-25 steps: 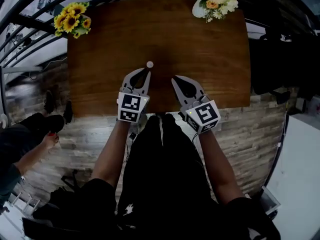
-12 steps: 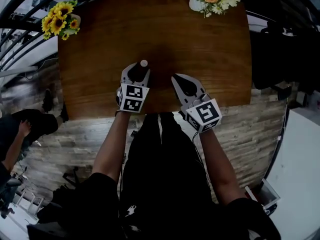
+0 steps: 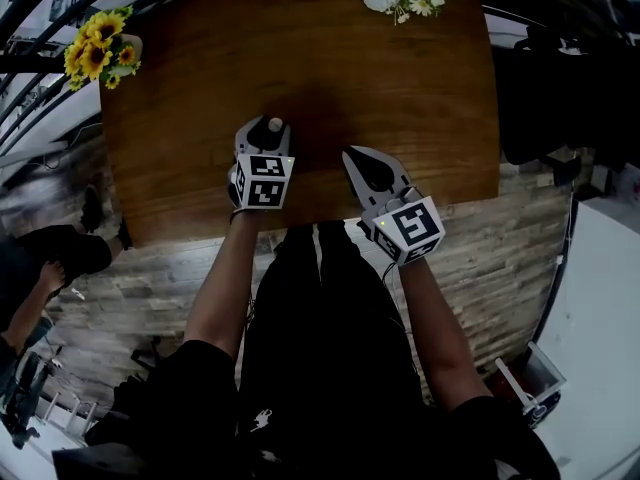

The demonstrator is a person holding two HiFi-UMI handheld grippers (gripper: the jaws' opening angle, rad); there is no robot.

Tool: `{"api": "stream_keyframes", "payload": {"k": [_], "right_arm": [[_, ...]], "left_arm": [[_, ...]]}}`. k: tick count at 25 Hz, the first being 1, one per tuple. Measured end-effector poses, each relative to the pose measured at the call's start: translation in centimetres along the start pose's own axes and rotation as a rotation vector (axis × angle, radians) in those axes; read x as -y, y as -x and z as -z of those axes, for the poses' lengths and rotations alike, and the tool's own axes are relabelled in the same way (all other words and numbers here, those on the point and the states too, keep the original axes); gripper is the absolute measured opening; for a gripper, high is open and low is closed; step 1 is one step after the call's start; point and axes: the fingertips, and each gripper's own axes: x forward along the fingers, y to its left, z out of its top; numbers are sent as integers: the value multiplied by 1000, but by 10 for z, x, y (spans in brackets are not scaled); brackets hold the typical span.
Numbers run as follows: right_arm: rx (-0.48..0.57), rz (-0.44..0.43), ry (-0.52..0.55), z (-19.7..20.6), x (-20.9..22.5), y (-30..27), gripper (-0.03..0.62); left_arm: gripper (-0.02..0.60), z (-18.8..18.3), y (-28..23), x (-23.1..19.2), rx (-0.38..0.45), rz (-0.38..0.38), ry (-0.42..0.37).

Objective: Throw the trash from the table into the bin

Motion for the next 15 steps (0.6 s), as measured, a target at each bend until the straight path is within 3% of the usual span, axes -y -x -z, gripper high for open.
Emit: {"api": "stream_keyframes", "payload": {"k": [6,15], "right_arm": [[3,12,-6,-1,1,7,12],[36,15,21,-10,-8,14,12]], "left_arm": [[157,3,-4,1,-35,3,4],[137,2,12,3,-15,27,-16]]}}
